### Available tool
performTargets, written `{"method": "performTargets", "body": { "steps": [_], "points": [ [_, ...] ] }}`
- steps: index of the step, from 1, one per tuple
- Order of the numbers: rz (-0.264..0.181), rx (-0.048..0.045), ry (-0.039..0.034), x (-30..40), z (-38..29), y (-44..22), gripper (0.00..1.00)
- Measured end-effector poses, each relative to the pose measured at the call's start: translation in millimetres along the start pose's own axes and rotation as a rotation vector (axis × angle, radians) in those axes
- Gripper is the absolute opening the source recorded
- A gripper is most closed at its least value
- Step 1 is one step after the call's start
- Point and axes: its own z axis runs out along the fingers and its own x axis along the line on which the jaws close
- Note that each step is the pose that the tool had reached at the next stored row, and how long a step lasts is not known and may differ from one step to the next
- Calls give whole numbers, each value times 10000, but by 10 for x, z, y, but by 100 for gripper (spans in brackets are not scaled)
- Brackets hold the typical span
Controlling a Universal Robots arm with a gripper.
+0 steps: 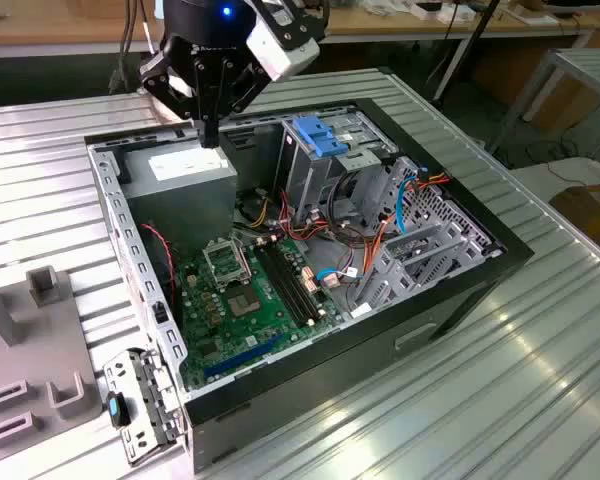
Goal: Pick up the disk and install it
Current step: 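Reach for the disk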
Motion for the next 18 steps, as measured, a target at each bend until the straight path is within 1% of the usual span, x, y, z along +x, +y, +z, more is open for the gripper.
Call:
{"method": "performTargets", "body": {
  "steps": [1,5,7,8,10,11,12,13,14,15,18],
  "points": [
    [-1,0,0,49,-2,-4,11],
    [1,-1,-1,122,-3,-9,11],
    [2,-1,0,197,-4,-14,11],
    [7,1,0,257,-5,-18,11],
    [11,14,-2,330,6,-10,11],
    [11,24,-1,394,11,-6,11],
    [13,23,-1,435,15,-5,11],
    [13,23,-2,502,17,-9,11],
    [19,17,0,526,24,-11,11],
    [20,20,10,535,29,-12,11],
    [21,22,15,661,42,-19,11]
  ]
}}
